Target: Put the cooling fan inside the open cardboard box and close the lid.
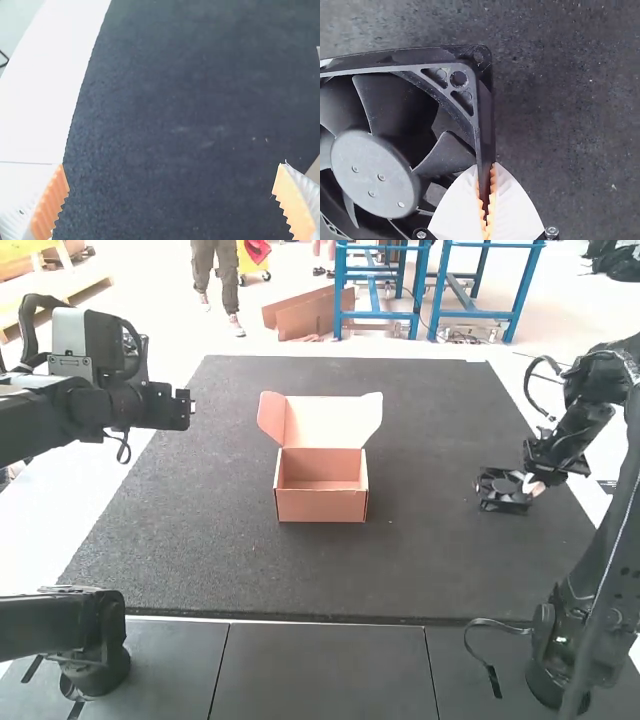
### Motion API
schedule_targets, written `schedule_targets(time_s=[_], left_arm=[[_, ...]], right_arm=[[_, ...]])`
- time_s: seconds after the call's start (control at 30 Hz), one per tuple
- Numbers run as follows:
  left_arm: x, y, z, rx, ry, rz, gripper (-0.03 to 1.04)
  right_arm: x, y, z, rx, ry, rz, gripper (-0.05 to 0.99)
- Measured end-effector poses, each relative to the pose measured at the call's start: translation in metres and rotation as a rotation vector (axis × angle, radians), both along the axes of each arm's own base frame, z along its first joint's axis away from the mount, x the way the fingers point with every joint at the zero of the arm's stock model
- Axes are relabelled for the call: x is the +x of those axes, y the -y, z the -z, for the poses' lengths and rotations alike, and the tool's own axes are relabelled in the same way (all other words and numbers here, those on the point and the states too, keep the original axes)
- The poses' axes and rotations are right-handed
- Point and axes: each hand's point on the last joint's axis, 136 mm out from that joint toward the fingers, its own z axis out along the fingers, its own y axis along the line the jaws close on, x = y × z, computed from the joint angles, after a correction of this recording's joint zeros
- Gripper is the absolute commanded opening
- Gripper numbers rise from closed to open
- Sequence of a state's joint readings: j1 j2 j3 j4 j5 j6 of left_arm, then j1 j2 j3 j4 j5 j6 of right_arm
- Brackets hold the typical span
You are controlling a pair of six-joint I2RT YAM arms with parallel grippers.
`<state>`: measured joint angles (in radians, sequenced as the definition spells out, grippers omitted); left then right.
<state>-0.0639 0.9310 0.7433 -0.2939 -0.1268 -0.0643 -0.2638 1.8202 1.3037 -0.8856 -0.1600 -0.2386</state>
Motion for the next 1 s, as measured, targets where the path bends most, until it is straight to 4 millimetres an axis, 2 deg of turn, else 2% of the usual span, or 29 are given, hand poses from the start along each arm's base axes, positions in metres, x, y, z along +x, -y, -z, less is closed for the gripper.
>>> schedule_targets(time_s=[0.13,0.33,0.43,0.53,0.63,0.77,1.0], left_arm=[[0.000,0.000,0.000,0.000,-0.001,0.000,0.97],[-0.002,0.000,0.008,0.001,-0.016,0.000,0.97],[-0.003,0.000,0.015,0.002,-0.028,0.000,0.97],[-0.004,0.000,0.020,0.002,-0.034,0.000,0.97],[-0.003,0.000,0.020,0.002,-0.033,0.000,0.97],[-0.003,0.000,0.020,0.002,-0.032,0.000,0.97],[-0.004,0.000,0.021,0.002,-0.037,0.000,0.97]], right_arm=[[-0.001,-0.007,-0.053,0.013,0.115,0.029,-0.01],[-0.008,-0.022,-0.100,0.044,0.224,0.076,-0.01],[-0.005,-0.045,-0.120,0.064,0.271,0.067,0.00],[-0.002,-0.084,-0.139,0.102,0.291,0.023,0.00],[-0.006,-0.126,-0.147,0.142,0.281,-0.026,0.00],[-0.019,-0.176,-0.147,0.187,0.244,-0.077,0.00],[-0.044,-0.235,-0.147,0.215,0.209,-0.150,0.00]])
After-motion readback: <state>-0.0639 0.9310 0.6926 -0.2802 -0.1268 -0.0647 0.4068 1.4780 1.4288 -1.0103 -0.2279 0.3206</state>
